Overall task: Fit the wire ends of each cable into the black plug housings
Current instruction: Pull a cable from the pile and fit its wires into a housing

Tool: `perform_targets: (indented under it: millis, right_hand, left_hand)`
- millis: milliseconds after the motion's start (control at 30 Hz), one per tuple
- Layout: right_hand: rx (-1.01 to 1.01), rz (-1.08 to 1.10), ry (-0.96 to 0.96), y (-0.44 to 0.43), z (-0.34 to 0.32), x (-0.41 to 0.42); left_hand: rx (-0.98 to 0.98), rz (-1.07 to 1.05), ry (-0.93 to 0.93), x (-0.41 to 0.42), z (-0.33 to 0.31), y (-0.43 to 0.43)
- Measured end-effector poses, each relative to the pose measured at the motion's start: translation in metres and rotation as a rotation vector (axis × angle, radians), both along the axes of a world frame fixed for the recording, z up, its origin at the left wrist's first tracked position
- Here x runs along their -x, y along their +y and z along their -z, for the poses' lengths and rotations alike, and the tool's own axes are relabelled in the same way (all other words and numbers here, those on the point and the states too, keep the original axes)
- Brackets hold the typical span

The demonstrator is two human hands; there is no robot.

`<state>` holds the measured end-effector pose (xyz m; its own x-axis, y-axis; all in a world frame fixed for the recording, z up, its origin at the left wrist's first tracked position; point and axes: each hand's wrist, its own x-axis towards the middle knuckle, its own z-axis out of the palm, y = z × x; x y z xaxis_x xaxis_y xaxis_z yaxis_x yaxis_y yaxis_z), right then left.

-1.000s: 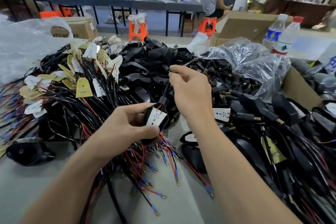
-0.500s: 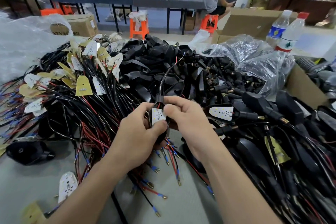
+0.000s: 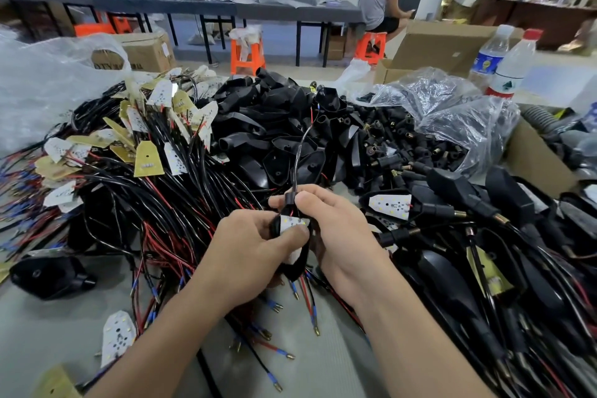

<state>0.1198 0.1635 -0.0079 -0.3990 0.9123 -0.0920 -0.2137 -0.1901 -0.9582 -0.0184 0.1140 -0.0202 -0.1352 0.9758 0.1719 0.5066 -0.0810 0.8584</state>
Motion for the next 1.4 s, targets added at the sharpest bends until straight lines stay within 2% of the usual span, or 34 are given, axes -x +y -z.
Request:
perform_targets:
  millis: [100, 167, 233, 300, 400, 467, 567, 733, 800, 933, 1000, 1100, 1267, 1400]
  right_hand:
    - [0.034, -0.016, 0.056, -0.002, -0.002, -0.002]
    - [-0.009, -0.017, -0.013, 0.0, -0.002, -0.007]
    - [-0.039, -0.103, -0.141, 0.002, -0.002, -0.015]
    - [0.048, -0.274, -0.114, 0.003, -0.002, -0.022]
    - [0.17, -0.555, -0.068, -0.003, -0.008, -0.028]
    - [0.122, -0.614, -0.145, -0.004, -0.005, -0.028]
    - [0.024, -0.525, -0.284, -0.003, 0.0, -0.023]
    - [-0.06, -0.39, -0.359, -0.008, -0.002, -0.011]
    - [-0.065, -0.373, -0.382, -0.011, -0.003, -0.006]
    - [-0.078, -0.343, -0.372, -0.01, 0.001, -0.004]
    - [-0.057, -0.31, -0.344, -0.009, 0.002, -0.004]
    - [-0.095, -0.242, -0.328, -0.007, 0.004, -0.006]
    - [-0.098, -0.208, -0.281, -0.005, 0.002, -0.009]
    - [-0.065, -0.108, -0.293, -0.003, 0.003, -0.009]
  left_hand:
    - [-0.041, -0.066, 0.006, 0.006, -0.002, -0.001]
    - [-0.151, -0.187, 0.118, 0.009, -0.001, -0.002]
    - [-0.219, -0.308, 0.131, 0.013, 0.001, 0.0]
    - [-0.178, -0.323, 0.005, 0.018, 0.003, 0.005]
    - [-0.061, -0.2, -0.191, 0.02, 0.003, 0.014]
    - [-0.002, -0.146, -0.338, 0.016, 0.003, 0.016]
    - [0.051, -0.088, -0.422, 0.013, 0.001, 0.016]
    - [-0.072, -0.095, -0.512, 0.015, -0.002, 0.015]
    - [-0.104, -0.121, -0.435, 0.012, -0.002, 0.014]
    - [-0.153, -0.266, -0.046, 0.006, 0.002, 0.012]
    - [-0.176, -0.261, 0.014, 0.003, 0.002, 0.01]
    - [-0.207, -0.203, -0.076, 0.004, 0.002, 0.009]
    - [-0.214, -0.108, -0.368, 0.007, -0.002, 0.01]
    - [-0.164, -0.122, -0.378, 0.007, -0.001, 0.012]
